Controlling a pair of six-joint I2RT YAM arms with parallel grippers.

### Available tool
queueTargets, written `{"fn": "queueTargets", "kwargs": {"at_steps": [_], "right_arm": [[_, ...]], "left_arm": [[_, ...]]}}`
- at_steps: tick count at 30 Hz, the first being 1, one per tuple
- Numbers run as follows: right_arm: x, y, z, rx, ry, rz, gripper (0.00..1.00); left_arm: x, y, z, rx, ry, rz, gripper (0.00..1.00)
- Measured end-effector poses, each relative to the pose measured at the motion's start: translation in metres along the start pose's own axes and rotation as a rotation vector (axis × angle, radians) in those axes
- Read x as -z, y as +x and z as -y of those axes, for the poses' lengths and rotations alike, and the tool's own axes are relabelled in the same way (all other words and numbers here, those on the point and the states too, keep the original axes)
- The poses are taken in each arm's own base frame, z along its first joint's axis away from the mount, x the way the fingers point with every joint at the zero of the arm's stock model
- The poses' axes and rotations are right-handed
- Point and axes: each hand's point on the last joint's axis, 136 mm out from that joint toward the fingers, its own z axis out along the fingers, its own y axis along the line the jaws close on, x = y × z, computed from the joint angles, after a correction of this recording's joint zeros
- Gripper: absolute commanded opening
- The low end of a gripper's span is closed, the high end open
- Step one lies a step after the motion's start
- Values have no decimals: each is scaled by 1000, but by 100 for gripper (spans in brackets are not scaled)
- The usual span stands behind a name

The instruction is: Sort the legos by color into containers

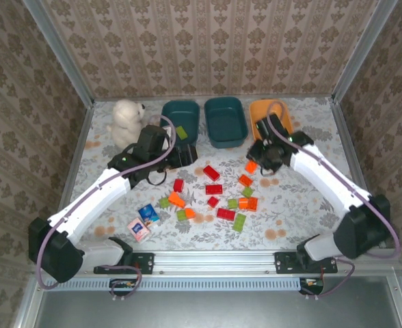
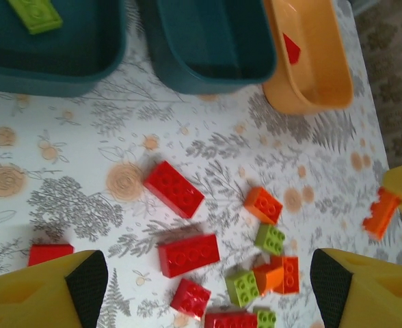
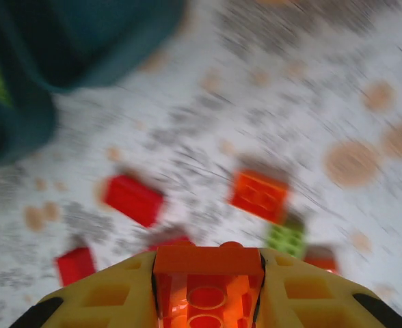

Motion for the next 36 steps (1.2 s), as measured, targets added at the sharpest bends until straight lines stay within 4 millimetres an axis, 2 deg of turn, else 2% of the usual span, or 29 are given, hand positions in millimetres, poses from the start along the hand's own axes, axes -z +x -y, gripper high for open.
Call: {"fn": "queueTargets", "kwargs": {"at_steps": [2, 4, 8, 14, 17, 20, 25, 29, 32, 36], "right_arm": [[-10, -24, -34, 53, -35, 31, 30], [-30, -43, -58, 99, -42, 44, 30], [-87, -77, -93, 168, -31, 62, 31], [-166, -113, -107, 185, -26, 67, 33], [-196, -125, -105, 173, -19, 65, 33], [-221, -129, -94, 146, 4, 51, 35], [-244, -120, -77, 101, 36, 1, 41], [-251, -117, -79, 80, 26, -17, 60], [-245, -119, -86, 83, 6, -18, 68], [-221, -130, -101, 95, -35, 19, 68]], "left_arm": [[-3, -9, -10, 43, -18, 19, 81], [-4, -17, -19, 73, -33, 32, 81], [-3, -34, -27, 111, -45, 61, 81], [2, -46, -25, 116, -33, 91, 81], [2, -45, -25, 117, -33, 86, 81], [2, -44, -26, 119, -40, 80, 81], [11, -43, -24, 117, -35, 88, 81], [23, -45, -19, 110, -22, 112, 81], [29, -43, -20, 108, -27, 112, 81], [35, -36, -23, 108, -39, 101, 81]]}}
